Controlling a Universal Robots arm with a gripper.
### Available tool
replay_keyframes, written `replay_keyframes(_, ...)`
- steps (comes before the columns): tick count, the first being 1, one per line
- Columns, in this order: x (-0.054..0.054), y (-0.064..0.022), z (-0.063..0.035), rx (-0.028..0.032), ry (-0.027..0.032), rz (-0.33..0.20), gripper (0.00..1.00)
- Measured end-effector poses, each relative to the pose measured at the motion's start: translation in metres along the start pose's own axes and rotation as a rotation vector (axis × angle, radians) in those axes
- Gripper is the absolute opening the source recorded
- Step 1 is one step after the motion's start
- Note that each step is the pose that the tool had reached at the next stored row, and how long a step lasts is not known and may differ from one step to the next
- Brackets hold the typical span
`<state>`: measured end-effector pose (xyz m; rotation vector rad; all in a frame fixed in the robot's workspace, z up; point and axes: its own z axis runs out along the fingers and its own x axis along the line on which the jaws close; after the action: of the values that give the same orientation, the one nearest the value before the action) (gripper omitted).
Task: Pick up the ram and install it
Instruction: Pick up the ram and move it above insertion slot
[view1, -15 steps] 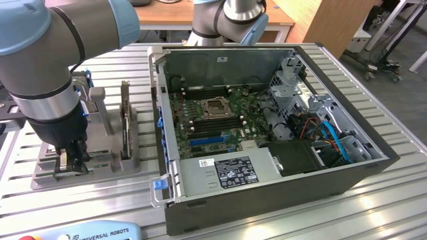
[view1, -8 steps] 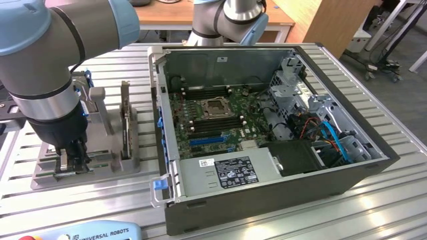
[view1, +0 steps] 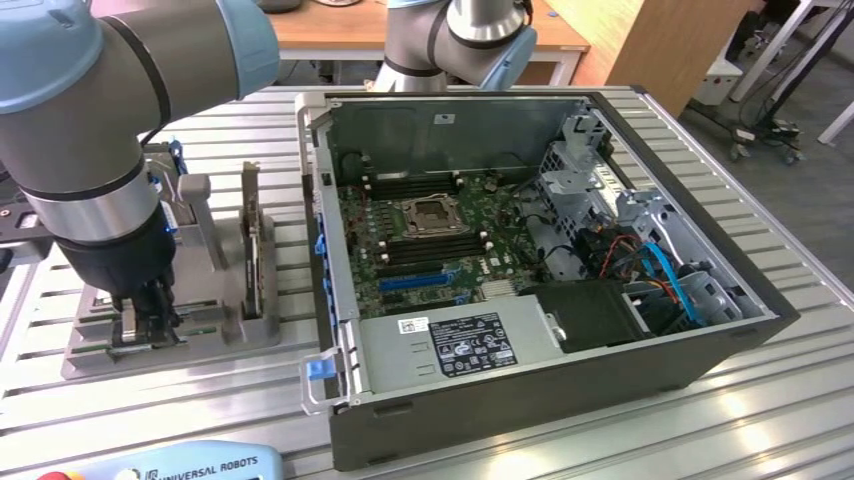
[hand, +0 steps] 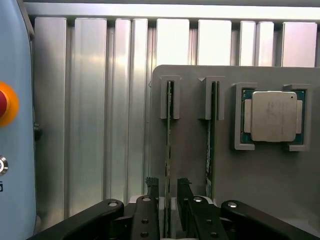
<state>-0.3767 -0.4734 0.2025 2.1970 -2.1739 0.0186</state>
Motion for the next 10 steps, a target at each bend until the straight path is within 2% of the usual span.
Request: replay_keyframes(10,0.0011,-0.0001,0.0015,0.0016,0.0011,-0.037,0.29)
